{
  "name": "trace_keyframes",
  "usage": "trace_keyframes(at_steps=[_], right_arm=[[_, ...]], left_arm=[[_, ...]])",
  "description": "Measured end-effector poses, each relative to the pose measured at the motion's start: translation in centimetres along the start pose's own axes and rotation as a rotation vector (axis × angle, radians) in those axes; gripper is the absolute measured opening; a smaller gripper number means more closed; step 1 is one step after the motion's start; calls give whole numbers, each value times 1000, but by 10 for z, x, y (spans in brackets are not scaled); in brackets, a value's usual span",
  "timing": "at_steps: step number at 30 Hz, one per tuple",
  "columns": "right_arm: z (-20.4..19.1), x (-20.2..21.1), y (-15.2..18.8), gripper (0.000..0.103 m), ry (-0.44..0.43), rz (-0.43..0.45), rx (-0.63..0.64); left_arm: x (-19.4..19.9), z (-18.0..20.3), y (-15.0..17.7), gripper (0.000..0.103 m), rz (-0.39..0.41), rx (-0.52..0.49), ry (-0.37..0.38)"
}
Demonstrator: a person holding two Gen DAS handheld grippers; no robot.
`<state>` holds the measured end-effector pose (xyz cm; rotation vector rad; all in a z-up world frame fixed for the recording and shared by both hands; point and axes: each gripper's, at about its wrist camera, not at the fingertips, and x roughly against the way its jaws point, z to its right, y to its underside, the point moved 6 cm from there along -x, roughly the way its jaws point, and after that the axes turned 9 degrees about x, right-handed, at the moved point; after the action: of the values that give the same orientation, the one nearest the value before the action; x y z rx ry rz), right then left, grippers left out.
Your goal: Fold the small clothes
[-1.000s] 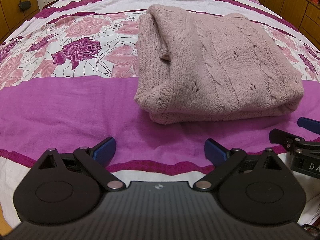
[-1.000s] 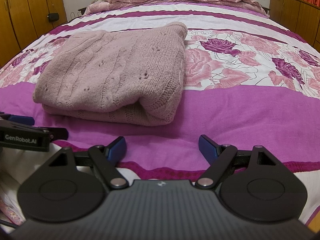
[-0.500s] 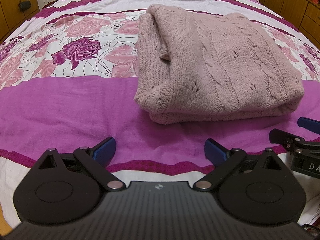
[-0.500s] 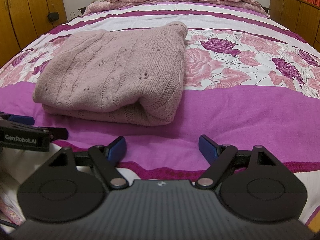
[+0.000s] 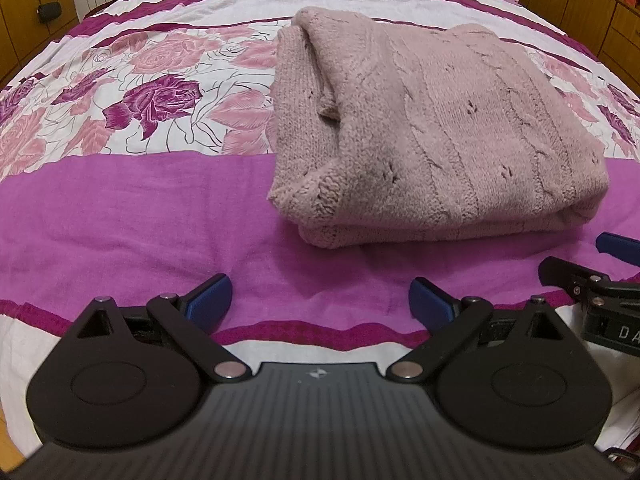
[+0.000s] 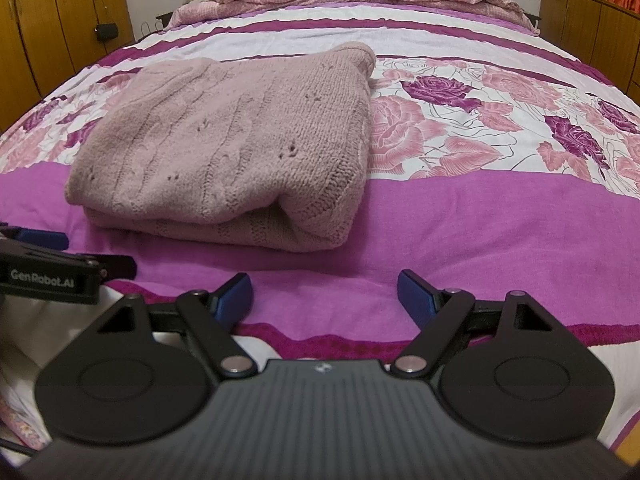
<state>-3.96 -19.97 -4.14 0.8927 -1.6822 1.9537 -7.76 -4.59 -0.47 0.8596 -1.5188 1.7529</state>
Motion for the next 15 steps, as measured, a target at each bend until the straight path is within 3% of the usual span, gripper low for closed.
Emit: trace_keyframes(at_steps=[15], right_arm=[[0,0,0,82,2,0,2]], left_arm=[[0,0,0,99,-1,-4,-1]])
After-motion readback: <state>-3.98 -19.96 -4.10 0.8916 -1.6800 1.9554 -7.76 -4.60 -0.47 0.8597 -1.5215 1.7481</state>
